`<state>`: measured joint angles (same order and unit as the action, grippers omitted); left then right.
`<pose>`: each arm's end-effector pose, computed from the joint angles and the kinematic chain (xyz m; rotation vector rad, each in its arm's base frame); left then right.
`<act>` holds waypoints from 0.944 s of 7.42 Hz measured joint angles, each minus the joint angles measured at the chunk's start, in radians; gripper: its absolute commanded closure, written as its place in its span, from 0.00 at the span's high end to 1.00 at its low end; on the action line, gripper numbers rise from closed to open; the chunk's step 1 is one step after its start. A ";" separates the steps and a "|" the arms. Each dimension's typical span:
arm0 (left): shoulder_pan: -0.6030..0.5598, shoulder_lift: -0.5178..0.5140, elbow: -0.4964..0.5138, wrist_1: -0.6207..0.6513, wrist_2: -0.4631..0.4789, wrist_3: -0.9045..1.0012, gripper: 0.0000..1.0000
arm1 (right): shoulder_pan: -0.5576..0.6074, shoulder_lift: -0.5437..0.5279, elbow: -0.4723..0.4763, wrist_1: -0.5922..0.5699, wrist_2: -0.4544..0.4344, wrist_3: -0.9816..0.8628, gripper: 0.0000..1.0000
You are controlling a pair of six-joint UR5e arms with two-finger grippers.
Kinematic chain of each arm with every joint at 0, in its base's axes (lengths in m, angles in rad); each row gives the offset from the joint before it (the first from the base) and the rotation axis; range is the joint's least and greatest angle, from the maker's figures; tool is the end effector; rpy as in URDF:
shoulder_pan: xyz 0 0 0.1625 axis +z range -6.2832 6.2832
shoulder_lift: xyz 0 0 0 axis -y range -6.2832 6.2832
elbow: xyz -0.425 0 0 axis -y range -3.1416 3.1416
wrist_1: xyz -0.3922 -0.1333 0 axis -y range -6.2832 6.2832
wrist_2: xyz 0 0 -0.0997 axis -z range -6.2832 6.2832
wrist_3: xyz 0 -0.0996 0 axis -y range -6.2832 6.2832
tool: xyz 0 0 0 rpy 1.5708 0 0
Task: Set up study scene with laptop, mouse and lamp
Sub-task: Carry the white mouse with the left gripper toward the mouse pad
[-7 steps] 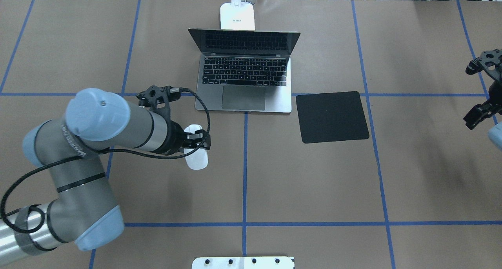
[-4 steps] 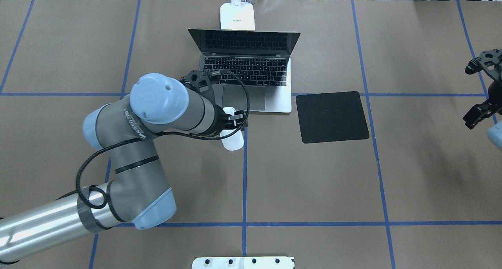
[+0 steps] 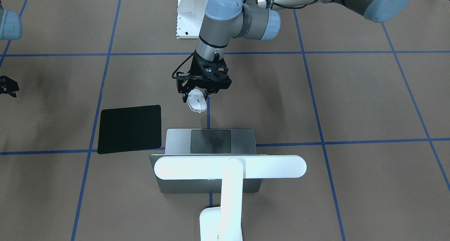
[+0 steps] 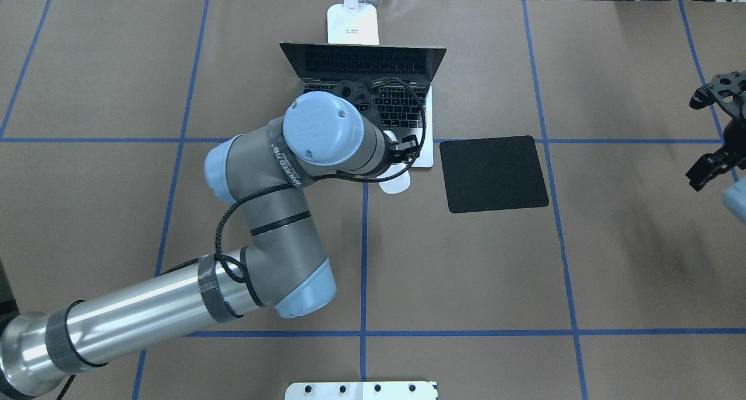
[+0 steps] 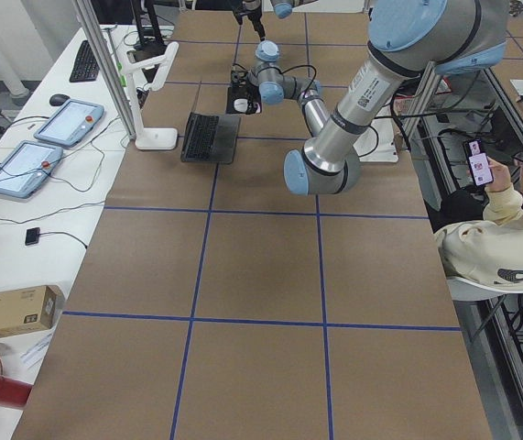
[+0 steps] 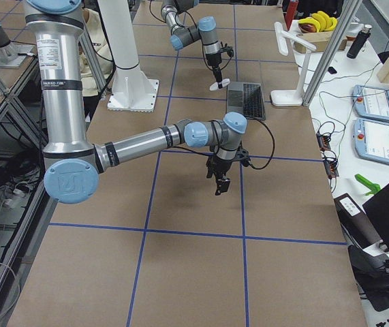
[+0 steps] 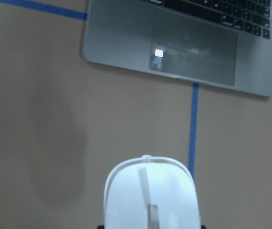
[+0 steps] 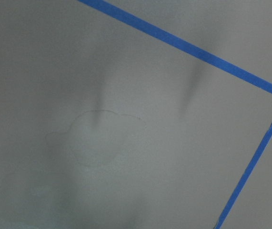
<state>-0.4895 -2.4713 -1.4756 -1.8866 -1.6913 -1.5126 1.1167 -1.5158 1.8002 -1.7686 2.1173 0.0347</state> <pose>0.5936 -0.4537 0.0969 0.2001 1.1122 -0.3172 -0.1489 -0.4909 0.5530 -0.0506 -0.5548 -0.4323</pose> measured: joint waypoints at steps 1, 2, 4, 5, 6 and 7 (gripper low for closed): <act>0.023 -0.056 0.057 -0.002 0.043 -0.020 0.06 | 0.000 0.001 0.003 0.000 0.005 0.001 1.00; 0.053 -0.106 0.111 -0.006 0.095 -0.042 0.06 | 0.000 0.002 0.009 0.000 0.015 0.001 1.00; 0.110 -0.196 0.227 -0.031 0.196 -0.074 0.06 | 0.000 0.000 0.020 0.001 0.029 0.000 1.00; 0.135 -0.234 0.286 -0.053 0.241 -0.087 0.06 | 0.000 -0.005 0.027 0.001 0.031 -0.001 1.00; 0.156 -0.270 0.339 -0.071 0.283 -0.094 0.07 | 0.000 -0.008 0.031 0.001 0.033 -0.001 1.00; 0.170 -0.298 0.378 -0.084 0.316 -0.098 0.41 | 0.000 -0.009 0.033 0.001 0.034 -0.001 1.00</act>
<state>-0.3193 -2.7697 -1.0972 -1.9701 -1.3748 -1.6101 1.1168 -1.5251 1.8333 -1.7671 2.1513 0.0340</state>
